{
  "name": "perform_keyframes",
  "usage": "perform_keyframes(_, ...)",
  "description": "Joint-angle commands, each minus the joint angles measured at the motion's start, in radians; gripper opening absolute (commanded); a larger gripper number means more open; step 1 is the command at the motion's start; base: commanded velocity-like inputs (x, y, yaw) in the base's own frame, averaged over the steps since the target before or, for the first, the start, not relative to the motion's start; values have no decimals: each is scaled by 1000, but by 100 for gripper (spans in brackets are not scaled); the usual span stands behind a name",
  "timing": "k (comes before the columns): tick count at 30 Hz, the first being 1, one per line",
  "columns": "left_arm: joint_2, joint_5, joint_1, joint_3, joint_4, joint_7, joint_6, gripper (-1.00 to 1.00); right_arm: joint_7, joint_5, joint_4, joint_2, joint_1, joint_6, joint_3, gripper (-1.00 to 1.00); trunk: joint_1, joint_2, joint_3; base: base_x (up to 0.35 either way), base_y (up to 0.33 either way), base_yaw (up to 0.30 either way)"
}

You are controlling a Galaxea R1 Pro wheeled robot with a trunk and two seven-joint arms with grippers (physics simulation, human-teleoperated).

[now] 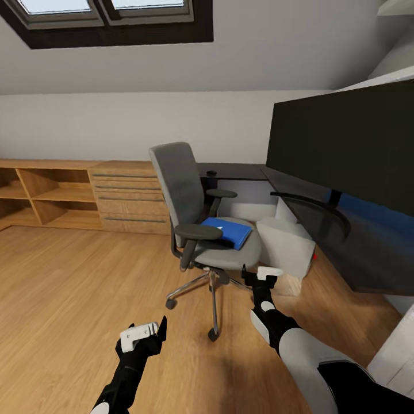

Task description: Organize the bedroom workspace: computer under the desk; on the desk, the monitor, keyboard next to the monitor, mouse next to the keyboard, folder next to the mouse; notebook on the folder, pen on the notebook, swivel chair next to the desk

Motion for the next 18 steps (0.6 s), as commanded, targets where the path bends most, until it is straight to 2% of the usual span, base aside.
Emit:
perform_keyframes(1,0,8,0,-1,-2,5,4,100,-4,4,2,0,-1,-1,3,100,0,0,0,0,140,-243)
perform_keyframes(4,0,8,0,-1,-2,5,4,100,9,4,2,0,-1,-1,3,100,0,0,3,15,182,-243)
perform_keyframes(8,0,7,0,-1,-2,5,4,100,20,3,9,3,-1,-1,4,100,0,0,6,166,192,-179)
perform_keyframes(18,0,7,0,-1,-2,5,6,100,21,2,15,7,-1,0,6,100,0,0,7,21,24,-21)
